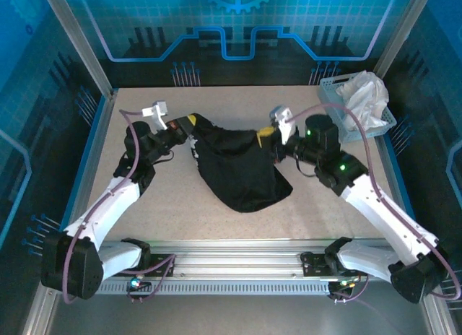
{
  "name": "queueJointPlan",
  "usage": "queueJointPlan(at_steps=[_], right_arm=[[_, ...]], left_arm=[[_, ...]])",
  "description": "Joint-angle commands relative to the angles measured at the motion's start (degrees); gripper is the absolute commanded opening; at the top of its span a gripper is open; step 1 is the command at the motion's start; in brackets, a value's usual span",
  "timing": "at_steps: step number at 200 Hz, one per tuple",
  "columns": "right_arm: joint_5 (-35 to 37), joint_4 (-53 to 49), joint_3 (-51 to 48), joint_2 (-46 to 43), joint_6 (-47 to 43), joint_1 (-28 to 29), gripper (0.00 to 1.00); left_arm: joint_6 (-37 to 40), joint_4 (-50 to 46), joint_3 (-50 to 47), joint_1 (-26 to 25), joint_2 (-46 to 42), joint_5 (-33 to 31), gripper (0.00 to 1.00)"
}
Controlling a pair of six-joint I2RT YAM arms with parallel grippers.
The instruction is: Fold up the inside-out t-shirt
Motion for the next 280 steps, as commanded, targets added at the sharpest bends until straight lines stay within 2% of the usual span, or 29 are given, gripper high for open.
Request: queueJointPlan(at_steps=[1,34,61,92,110,128,154,178,187,199,212,222,229,257,280], right_arm=[[-5.98,0.16,-7.63,-3.32,-2.94,1.79,0.03],[-8.93,-3.99,-11.68,-0.12,-9.21,9.32,0.09],[-9.16,-6.84,-8.83,2.64,-11.84,10.37,0.24],[-4.13,2.26,-6.55,2.71,-5.96,7.77,0.45],[-4.9,3.83,-2.51,7.13,-4.12,8.98,0.51],[-1.84,4.98,0.05,11.49,-3.72,11.14,0.55],[0.26,8.29,2.55,17.84,-0.89,10.61,0.63],[-0.07,9.98,6.67,24.83,1.07,10.35,0.65],[0.12,10.09,8.52,27.35,1.31,10.13,0.63],[0.07,10.26,10.26,29.34,1.6,9.56,0.53],[-2.6,10.44,11.1,29.36,2.02,8.18,0.24],[-4.74,10.4,10.39,27.67,2.03,7.1,0.12],[-5.99,10.05,9.37,25.52,2.02,6.2,0.07],[-12.96,4.57,5.82,16.75,2.48,-0.07,0.01],[-11.59,-0.61,4.93,11.91,3.35,-5.38,0.0]], left_arm=[[-0.25,3.55,2.24,1.12,-0.73,1.84,0.0],[0.98,3.47,4.24,1.12,2.06,4.96,0.0],[1.68,3.48,3.84,1.04,2.49,6.71,0.0],[1.86,2.88,2.45,1.03,1.42,7.93,0.0],[1.88,2.24,1.83,0.87,0.82,8.18,0.0],[1.86,2.2,1.4,0.68,0.42,8.24,0.0],[1.94,1.85,0.94,0.51,-0.13,8.4,0.0],[2.12,1.39,0.66,0.16,-0.71,8.4,0.0],[2.06,1.32,0.41,0.07,-0.92,8.37,0.0],[2.25,1.19,0.07,-0.11,-1.22,8.14,0.0],[2.53,0.85,-0.29,-0.11,-1.4,7.59,0.0],[2.94,-0.15,-0.13,-0.16,-1.54,6.91,0.0],[3.28,-1.2,0.2,-0.15,-1.53,6.11,0.0],[6.39,-6.29,2.33,-1.03,-1.12,1.72,0.0],[12.63,-9.5,4.68,-5.1,0.16,-1.17,0.0]])
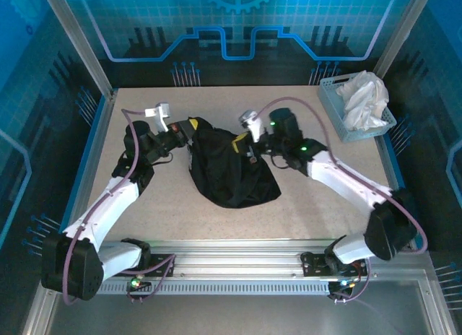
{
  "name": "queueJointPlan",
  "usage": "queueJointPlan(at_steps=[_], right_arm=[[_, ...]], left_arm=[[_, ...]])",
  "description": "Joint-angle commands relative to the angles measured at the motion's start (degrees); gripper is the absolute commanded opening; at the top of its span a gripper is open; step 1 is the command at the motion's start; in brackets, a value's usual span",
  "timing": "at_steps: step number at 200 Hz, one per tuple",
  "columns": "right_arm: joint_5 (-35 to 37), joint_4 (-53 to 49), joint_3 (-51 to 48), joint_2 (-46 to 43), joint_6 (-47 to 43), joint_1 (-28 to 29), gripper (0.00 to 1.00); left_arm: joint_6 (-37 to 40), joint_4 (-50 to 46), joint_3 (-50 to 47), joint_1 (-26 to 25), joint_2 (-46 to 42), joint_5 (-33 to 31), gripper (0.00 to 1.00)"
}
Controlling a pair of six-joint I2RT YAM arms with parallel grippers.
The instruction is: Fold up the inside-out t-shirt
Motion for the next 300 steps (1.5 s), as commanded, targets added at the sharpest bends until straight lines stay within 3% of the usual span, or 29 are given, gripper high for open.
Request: queueJointPlan(at_steps=[1,45,65,83,91,116,144,180,233,264,300], right_arm=[[-2.77,-6.28,-1.08,-6.95,1.62,-5.73,0.0],[7.53,-14.0,3.51,-4.81,2.1,-9.41,0.0],[3.57,-12.19,3.89,-3.9,2.69,-9.4,0.0],[0.1,-11.19,4.41,-3.18,3.44,-9.32,0.0],[-0.89,-10.76,4.61,-2.89,4.1,-9.37,0.0],[-3.38,-9.63,5.23,-1.48,6.09,-9.36,0.0],[-3.42,-8.16,5.15,-0.7,7.36,-9.32,0.0],[-3.2,-8.53,6.58,0.21,7.41,-9.32,0.0],[-4.4,-12.17,11.19,-0.75,4.25,-8.99,0.0],[-1.64,-18.5,12.49,-3.48,-3.7,-2.15,0.0],[0.19,-17.37,-3.85,-7.82,-7.65,8.36,0.02]], left_arm=[[8.39,-4.2,4.08,-4.15,0.26,-4.84,0.0],[10.77,-3.63,5.44,-7.7,3.72,-3.82,0.0],[11.28,-5.63,5.55,-7.68,4.5,-7.54,0.0],[12.17,-10.4,6.02,-7.68,5.23,-13.71,0.07],[12.65,-13.36,6.28,-7.73,5.43,-16.58,0.12],[13.5,-20.19,4.16,-8.19,3.28,-21.75,0.45],[12.42,-19.44,-3.21,-12.41,-1.69,-20.94,0.6],[9.95,-13.03,-8.31,-18.99,-1.17,-16.0,0.65],[11.99,-14.13,-2.96,-21.03,7.85,-20.37,0.65],[12.79,-15.38,-5.65,-20.14,-1.45,-20.68,0.66],[12.81,-21.05,-8.87,-14.64,-15.23,-22.41,0.75]])
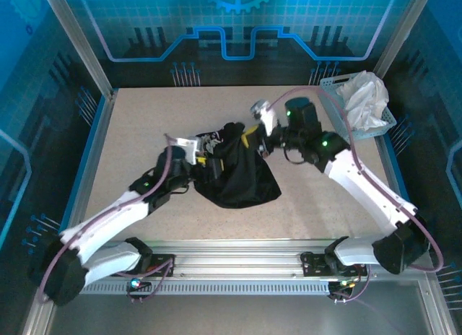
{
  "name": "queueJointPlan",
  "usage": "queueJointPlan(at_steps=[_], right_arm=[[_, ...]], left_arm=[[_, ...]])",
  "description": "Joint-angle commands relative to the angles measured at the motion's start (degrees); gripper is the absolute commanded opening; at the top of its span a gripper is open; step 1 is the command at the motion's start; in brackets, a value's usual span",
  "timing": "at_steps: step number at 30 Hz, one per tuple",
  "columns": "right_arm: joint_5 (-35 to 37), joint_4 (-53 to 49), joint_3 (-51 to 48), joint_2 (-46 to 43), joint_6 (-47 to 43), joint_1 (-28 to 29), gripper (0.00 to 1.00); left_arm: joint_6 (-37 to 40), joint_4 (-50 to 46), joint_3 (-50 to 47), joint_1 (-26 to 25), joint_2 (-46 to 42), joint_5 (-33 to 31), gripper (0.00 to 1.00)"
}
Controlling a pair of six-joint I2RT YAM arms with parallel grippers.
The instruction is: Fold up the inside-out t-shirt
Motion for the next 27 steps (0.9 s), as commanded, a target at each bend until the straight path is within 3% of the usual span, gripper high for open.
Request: queueJointPlan(at_steps=[1,4,8,14,16,20,24,27], right_arm=[[1.55,-2.39,-10.93,-2.76,-4.99,6.72,0.02],[0.93,4.17,-19.3,-3.94,-2.66,9.09,0.03],[0.27,11.24,-25.08,-4.15,-0.84,10.63,0.04],[1.28,16.01,-28.96,-4.68,-0.18,10.82,0.07],[0.01,15.9,-28.93,-4.7,-0.66,10.84,0.14],[-4.26,15.08,-28.19,-6.81,-1.06,9.03,0.38],[-0.88,17.69,-28.0,-9.05,7.86,0.07,0.54],[6.7,11.67,-22.59,-2.84,14.16,-4.35,0.57]], left_arm=[[0.94,-3.94,-1.77,3.84,-7.5,-2.32,0.75],[-0.78,-6.25,1.08,7.1,-5.67,-0.58,0.76],[-0.23,-10.12,9.44,7.15,4.35,3.85,0.76],[5.93,-16.57,18.98,1.42,16.06,4.03,0.8],[5.98,-17.66,19.8,0.53,18.37,4.31,0.8],[5.55,-18.28,18.97,0.34,19.8,3.63,0.8],[4.33,-15.68,15.15,0.4,15.19,0.03,0.8],[3.05,-11.29,10.43,-0.73,10.07,1.88,0.8]])
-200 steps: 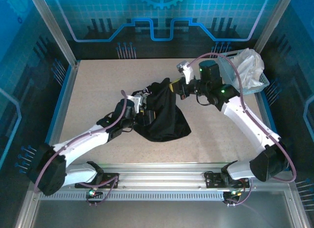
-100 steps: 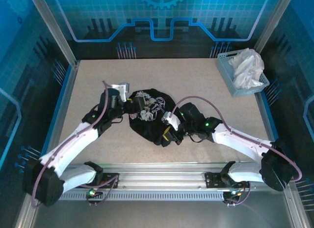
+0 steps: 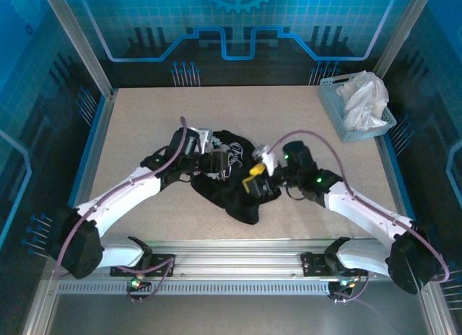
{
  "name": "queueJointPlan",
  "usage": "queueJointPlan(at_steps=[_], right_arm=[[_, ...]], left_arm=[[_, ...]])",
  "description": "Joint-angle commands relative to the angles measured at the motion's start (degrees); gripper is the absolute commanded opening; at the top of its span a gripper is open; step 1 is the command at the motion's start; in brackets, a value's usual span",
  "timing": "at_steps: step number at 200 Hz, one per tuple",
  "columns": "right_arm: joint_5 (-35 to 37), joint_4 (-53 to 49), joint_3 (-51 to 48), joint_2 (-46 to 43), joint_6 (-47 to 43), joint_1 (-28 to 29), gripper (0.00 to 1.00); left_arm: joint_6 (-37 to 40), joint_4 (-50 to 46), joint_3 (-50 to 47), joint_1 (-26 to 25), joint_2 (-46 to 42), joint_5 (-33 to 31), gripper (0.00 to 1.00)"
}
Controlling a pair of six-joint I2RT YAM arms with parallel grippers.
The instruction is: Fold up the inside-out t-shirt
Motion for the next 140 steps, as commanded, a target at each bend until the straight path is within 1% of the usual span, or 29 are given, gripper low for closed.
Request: queueJointPlan(at_steps=[1,10,27,40,62,70,78,84,85,89,91,104,107,115,118,140], right_arm=[[7.27,-4.9,5.69,7.25,8.59,-3.75,0.57],[6.91,-6.0,8.88,10.84,9.6,-4.38,0.57],[4.5,-5.07,11.67,16.68,11.78,-4.35,0.56],[3.99,-5.11,13.9,20.43,12.86,-4.15,0.56],[3.74,-5.71,18.51,27.05,13.38,-3.99,0.56],[3.11,-6.06,20.06,29.34,13.59,-3.98,0.53],[2.24,-6.03,21.19,31.18,13.64,-3.82,0.48],[1.42,-5.74,21.91,32.31,13.83,-3.72,0.4],[1.42,-5.74,21.91,32.31,13.83,-3.72,0.4],[0.63,-5.4,22.21,32.86,14.05,-3.71,0.33],[0.45,-5.34,22.28,32.91,14.09,-3.71,0.32],[-1.81,-4.43,22.78,32.61,14.88,-3.71,0.13],[-2.05,-4.23,22.85,32.43,14.98,-3.75,0.11],[-3.1,-3.48,23.17,31.04,15.44,-3.7,0.02],[-3.64,-3.11,23.27,30.59,15.69,-3.77,0.0],[-9.38,2.33,24.27,27.22,19.63,-3.54,0.0]], left_arm=[[-1.19,5.21,-5.58,-2.19,-7.19,0.41,0.79],[-1.23,7.03,-8.12,-4.14,-9.2,0.26,0.78],[-1.75,7.9,-11.93,-8.26,-12.05,-2.51,0.78],[-2.87,8.34,-14.25,-10.97,-13.57,-3.94,0.77],[-4.94,9.25,-16.41,-13.76,-12.7,-5.11,0.77],[-5.67,9.08,-16.41,-14.01,-11.42,-5.69,0.78],[-6.21,8.98,-16.33,-14.04,-10.35,-5.97,0.78],[-6.53,9.22,-16.29,-14.14,-9.78,-5.83,0.77],[-6.61,9.28,-16.28,-14.14,-9.66,-5.86,0.77],[-6.81,9.49,-16.4,-14.2,-9.54,-5.76,0.77],[-7.01,9.66,-16.51,-14.23,-9.52,-5.74,0.77],[-7.1,11.39,-17.29,-14.51,-9.87,-4.98,0.76],[-6.92,11.65,-17.44,-14.68,-10.07,-4.97,0.76],[-6.37,12.21,-17.64,-15.07,-10.84,-5.04,0.76],[-6.06,12.37,-17.68,-15.26,-11.04,-5.02,0.75],[-3.92,14.24,-18.34,-17.09,-12.97,-5.34,0.75]])
